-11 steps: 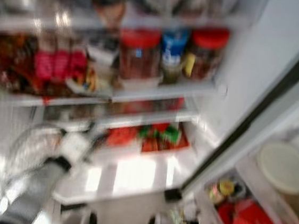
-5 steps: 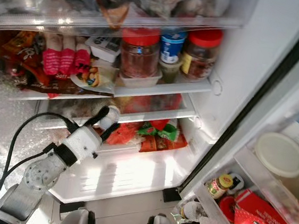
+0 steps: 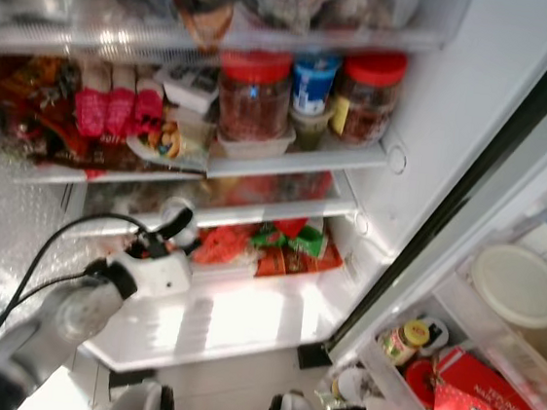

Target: Restocking fridge

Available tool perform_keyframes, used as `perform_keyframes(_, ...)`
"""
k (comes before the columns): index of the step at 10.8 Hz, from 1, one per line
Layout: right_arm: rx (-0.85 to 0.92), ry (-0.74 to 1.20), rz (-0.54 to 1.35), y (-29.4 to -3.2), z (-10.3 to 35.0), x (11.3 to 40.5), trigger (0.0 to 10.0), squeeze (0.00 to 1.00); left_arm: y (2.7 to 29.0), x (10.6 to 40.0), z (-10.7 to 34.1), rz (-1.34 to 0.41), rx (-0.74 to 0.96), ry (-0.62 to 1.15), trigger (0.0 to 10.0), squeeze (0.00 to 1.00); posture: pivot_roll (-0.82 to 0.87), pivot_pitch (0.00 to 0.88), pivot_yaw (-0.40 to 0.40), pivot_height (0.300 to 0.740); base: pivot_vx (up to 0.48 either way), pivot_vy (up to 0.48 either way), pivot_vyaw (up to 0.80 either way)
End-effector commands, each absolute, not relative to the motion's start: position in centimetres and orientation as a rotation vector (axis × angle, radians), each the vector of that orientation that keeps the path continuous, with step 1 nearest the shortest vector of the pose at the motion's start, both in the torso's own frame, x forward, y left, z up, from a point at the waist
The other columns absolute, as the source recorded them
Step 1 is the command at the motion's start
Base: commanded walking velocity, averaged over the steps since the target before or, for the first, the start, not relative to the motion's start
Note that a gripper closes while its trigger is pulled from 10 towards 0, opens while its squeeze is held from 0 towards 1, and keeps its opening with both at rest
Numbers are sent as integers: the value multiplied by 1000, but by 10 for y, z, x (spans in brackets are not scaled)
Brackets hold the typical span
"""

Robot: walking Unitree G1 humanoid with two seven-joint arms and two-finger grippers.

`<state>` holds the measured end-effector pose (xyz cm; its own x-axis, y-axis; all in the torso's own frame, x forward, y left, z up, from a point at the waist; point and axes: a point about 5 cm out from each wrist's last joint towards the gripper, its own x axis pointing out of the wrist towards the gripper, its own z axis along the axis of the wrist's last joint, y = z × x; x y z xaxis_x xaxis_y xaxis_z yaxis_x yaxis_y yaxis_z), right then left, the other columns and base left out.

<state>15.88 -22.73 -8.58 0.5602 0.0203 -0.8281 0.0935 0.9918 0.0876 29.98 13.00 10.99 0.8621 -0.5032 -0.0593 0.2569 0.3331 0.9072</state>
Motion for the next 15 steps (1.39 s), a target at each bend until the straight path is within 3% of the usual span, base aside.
perform_keyframes(1, 144, 998, -45, -225, -89, 152, 10000, 0, 130, 304, 104, -503, 1168, -242, 10000, 0, 44, 161, -23, 655, 0, 0, 0)
perform_keyframes(5, 146, 996, -45, -224, -89, 152, 10000, 0, 138, 328, 88, -416, 1273, -165, 10000, 0, 41, 165, -19, 655, 0, 0, 0)
perform_keyframes(8, 150, 993, -46, -224, -89, 153, 10000, 0, 147, 344, 75, -370, 1347, -27, 10000, 0, 29, 165, -17, 655, 0, 0, 0)
perform_keyframes(10, 150, 993, -46, -223, -89, 153, 10000, 0, 166, 349, 65, -275, 1385, 154, 10000, 0, 22, 165, -15, 655, 0, 0, 0)
perform_keyframes(11, 151, 993, -46, -223, -89, 153, 10000, 0, 168, 350, 66, -246, 1366, 164, 10000, 51, 25, 166, -15, 655, 0, 0, 0)
perform_keyframes(12, 153, 995, -54, -224, -89, 152, 10000, 0, 165, 354, 70, -230, 1357, 132, 10000, 1000, 31, 166, -14, 655, 0, 0, 0)
perform_keyframes(15, 152, 997, -54, -223, -90, 152, 10000, 0, 166, 359, 78, -187, 1277, 112, 10000, 1000, 29, 157, -11, 655, 0, 0, 0)
